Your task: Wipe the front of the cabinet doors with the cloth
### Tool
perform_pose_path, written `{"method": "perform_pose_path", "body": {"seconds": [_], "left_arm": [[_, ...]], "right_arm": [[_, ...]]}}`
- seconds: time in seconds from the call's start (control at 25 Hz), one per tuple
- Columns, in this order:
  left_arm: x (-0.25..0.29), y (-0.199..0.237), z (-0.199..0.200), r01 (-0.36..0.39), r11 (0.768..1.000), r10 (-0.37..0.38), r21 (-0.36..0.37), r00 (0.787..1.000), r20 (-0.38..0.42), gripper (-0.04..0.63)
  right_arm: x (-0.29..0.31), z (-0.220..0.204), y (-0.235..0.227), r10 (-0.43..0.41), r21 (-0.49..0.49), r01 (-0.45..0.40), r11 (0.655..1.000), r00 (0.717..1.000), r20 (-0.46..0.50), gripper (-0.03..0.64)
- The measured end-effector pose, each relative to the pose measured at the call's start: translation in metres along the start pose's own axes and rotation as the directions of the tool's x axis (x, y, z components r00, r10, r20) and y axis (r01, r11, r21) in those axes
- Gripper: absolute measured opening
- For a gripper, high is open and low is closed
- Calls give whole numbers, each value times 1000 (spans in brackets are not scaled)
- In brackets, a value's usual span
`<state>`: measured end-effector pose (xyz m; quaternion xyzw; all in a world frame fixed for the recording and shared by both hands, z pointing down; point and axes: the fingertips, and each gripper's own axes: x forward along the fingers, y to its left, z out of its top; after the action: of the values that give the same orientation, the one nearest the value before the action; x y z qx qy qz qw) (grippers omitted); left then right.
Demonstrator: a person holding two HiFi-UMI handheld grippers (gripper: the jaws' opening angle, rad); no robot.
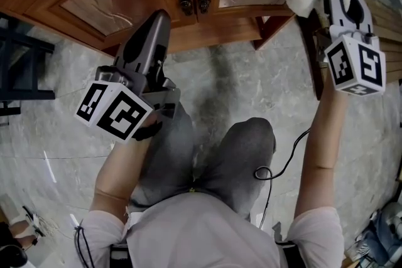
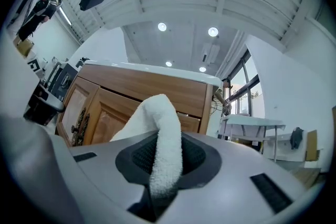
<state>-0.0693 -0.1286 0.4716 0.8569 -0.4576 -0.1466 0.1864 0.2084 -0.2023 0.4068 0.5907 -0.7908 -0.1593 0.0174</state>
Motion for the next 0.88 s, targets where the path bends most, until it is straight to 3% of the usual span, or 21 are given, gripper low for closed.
{"method": "perform_pose_path", "body": {"seconds": [0.44, 0.64, 0.88], "left_arm": [[3, -11, -11, 8, 1000, -8, 1, 1000, -10, 17], [-1, -13, -14, -3, 1000, 3, 6, 1000, -10, 17], [-8, -13, -14, -16, 1000, 16, 9, 1000, -4, 17]], "right_arm": [[-20, -8, 1, -4, -6, 4, 1000, 1000, 3, 81], [-30, 6, 51, 110, 13, -111, 994, 992, 67, 81], [-21, 7, 126, 266, 21, -269, 963, 961, 79, 81]]}}
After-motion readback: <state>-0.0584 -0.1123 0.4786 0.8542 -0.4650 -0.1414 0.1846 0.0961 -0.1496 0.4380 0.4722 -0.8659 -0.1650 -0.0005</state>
